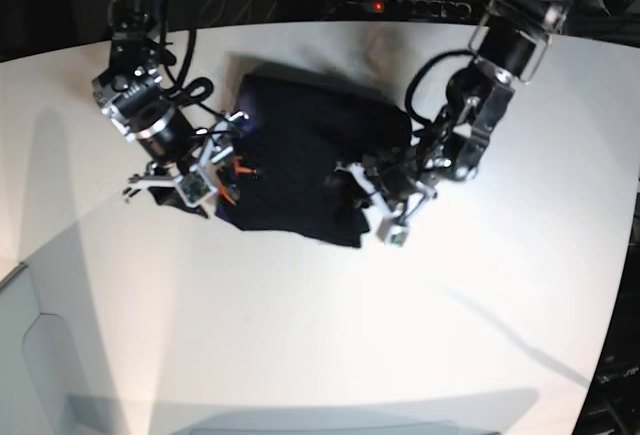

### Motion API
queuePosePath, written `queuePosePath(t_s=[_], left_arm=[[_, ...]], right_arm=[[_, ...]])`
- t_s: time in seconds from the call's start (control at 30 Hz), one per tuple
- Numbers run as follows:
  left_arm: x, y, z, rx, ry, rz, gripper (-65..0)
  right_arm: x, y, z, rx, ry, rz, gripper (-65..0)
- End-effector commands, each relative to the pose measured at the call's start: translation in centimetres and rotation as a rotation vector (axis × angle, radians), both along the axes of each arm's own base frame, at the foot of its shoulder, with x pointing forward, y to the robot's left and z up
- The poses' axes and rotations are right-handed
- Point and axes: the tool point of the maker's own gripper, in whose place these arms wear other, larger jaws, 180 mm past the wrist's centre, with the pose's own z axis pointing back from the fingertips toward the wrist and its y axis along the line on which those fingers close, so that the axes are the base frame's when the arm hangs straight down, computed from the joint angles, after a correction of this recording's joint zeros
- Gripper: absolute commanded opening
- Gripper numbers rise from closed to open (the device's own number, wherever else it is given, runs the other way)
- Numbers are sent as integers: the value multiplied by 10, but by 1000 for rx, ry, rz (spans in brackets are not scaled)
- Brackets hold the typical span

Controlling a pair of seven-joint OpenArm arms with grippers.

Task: Fold the T-shirt properly
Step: 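Push the folded bundle toward the right gripper with the left gripper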

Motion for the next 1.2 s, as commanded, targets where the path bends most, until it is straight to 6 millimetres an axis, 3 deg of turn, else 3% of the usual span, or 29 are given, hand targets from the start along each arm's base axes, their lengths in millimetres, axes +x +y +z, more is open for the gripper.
queuePosePath(t_s=[0.0, 0.2, 0.33, 0.47, 0.53, 0.67, 0.83, 1.07, 1.17], left_arm=[[8, 1, 3, 49, -13, -34, -650], [44, -27, 23, 179, -104, -222, -650], [63, -74, 44, 175, -206, -317, -650], [70, -112, 49, 182, -271, -393, -650], [67, -132, 49, 202, -315, -482, -650], [39, -171, 36, 270, -408, -771, -650], [24, -193, 20, 403, -488, -971, -650], [36, -227, 41, 468, -600, -994, -639], [40, -236, 53, 439, -614, -962, -544]], right_arm=[[5, -1, 14, 18, -49, 3, -348], [9, -34, 16, -4, -58, -87, -348], [9, -51, 16, -17, -58, -134, -348], [7, -72, 16, -34, -56, -190, -348], [6, -83, 16, -34, -57, -227, -348], [1, -108, 17, -31, -59, -318, -348], [-5, -124, 15, -41, -50, -363, -348], [-11, -134, 12, -29, -39, -415, -348], [-11, -133, 11, -25, -38, -418, -348]])
